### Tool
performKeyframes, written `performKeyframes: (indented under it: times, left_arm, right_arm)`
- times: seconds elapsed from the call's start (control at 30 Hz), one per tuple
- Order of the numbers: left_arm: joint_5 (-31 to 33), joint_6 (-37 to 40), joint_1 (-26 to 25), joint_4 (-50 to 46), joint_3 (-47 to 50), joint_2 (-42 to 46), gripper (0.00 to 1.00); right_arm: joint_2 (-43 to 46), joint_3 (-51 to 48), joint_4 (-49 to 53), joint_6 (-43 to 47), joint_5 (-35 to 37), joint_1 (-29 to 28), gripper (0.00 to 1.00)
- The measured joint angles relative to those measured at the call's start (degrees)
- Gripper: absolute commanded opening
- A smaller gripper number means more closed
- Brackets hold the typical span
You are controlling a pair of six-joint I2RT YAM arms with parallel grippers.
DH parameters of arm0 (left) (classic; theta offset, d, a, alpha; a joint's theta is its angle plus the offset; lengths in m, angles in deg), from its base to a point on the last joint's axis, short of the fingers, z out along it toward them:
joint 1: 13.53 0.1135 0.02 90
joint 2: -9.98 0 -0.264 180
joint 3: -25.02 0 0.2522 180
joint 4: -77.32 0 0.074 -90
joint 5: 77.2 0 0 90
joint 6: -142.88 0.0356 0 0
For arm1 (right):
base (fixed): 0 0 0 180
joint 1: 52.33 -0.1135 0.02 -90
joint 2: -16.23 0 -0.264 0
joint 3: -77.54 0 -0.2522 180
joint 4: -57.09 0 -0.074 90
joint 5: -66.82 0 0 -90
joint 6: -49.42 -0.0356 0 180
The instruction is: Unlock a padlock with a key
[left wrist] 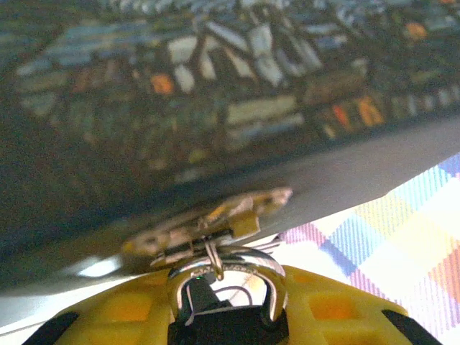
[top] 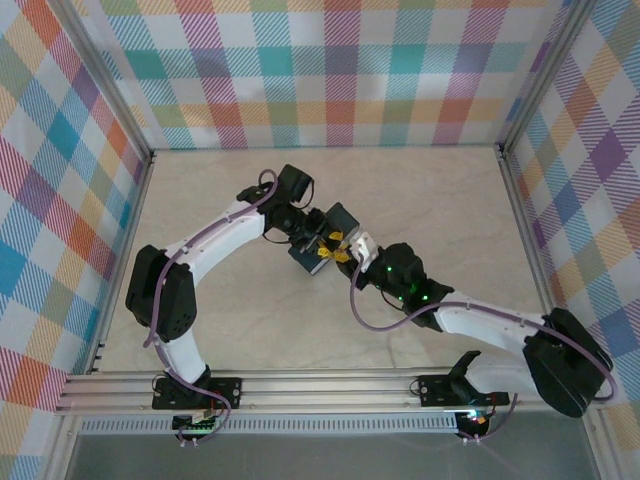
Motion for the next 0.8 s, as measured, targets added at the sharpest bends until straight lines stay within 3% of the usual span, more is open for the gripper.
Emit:
performKeyframes:
  times: [0.23, 0.47, 0.8]
  left_arm:
    - [3.80, 2.95, 1.05, -2.19, -0.31, -0.02, 0.03]
    - [10.71, 5.75, -0.96, -2.73, 0.46, -0.02, 0.05]
    - [13.35, 3.76, -2.84, 1.44, 3.45, -0.46, 0.05]
  right_arm:
    - [8.81, -0.50, 10.36, -13.03, -1.51, 5.27, 0.48]
    - [3.17, 2.97, 16.98, -24.28, -7.26, 7.45, 0.50]
    - [-9.53, 2.40, 2.25, -38.42, -17.18, 7.45, 0.56]
